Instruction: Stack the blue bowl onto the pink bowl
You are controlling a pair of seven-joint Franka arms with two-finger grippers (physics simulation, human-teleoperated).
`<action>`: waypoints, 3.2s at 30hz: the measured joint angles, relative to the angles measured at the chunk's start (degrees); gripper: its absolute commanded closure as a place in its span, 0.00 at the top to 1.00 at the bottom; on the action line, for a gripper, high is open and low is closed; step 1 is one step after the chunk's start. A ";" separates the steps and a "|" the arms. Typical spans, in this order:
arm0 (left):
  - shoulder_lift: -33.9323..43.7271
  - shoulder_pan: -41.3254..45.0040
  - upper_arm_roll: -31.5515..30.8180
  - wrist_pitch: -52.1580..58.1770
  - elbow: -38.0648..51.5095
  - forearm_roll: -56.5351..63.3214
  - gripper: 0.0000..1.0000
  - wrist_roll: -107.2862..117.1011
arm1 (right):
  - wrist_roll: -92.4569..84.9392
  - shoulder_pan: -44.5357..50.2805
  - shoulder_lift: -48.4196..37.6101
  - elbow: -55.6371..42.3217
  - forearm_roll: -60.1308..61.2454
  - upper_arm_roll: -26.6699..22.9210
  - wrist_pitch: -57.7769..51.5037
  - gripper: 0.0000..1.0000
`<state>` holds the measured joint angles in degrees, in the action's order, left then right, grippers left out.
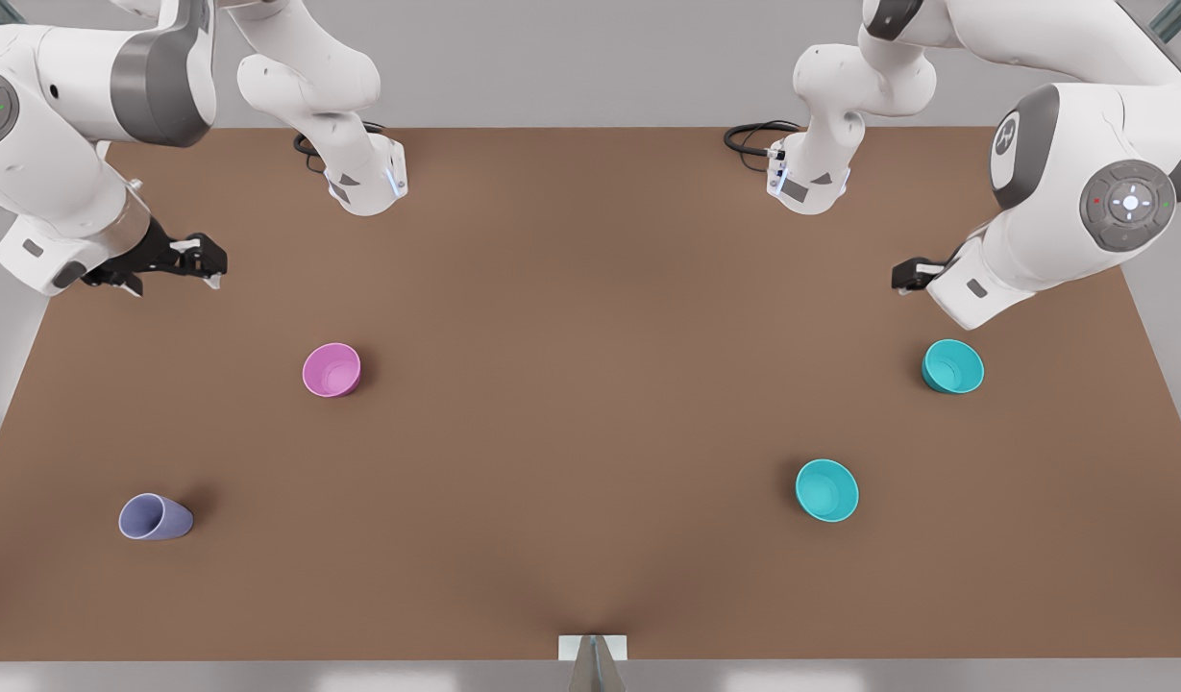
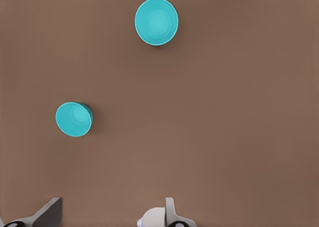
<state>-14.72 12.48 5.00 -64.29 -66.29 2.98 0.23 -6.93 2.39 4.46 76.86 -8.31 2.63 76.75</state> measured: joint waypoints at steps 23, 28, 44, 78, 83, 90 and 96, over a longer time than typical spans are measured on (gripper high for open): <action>-0.03 -0.01 0.00 -0.66 -0.18 -0.01 1.00 0.16 | 0.75 -13.88 13.30 43.47 13.95 -0.01 40.23 1.00; -0.10 -0.07 0.00 -0.68 -0.18 -0.03 1.00 0.18 | 0.87 -13.27 13.94 49.23 14.38 0.21 47.96 1.00; -0.21 -0.09 0.00 -0.52 -0.18 -0.27 1.00 0.15 | -1.31 -13.06 19.39 47.14 20.09 1.65 55.67 0.21; -0.27 0.00 0.00 -0.52 -0.18 -0.28 1.00 0.19 | 29.01 -1.19 42.66 -25.86 17.74 13.23 10.44 1.00; -0.40 0.00 0.00 -0.36 -0.18 -0.34 1.00 0.19 | 24.64 -5.47 18.02 -23.74 1.21 12.88 -10.50 1.00; -0.47 -0.09 0.00 -0.22 -0.18 -0.36 1.00 0.21 | 20.33 -3.20 4.18 -6.26 -3.15 8.72 -17.24 1.00; -1.68 0.39 1.44 -0.55 -0.92 -0.24 1.00 0.30 | 17.75 -3.42 5.12 -6.02 -2.57 8.84 -17.59 1.00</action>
<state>-16.39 12.87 6.44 -64.84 -67.21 2.74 0.53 10.82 -1.02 9.58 70.84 -10.87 11.47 59.17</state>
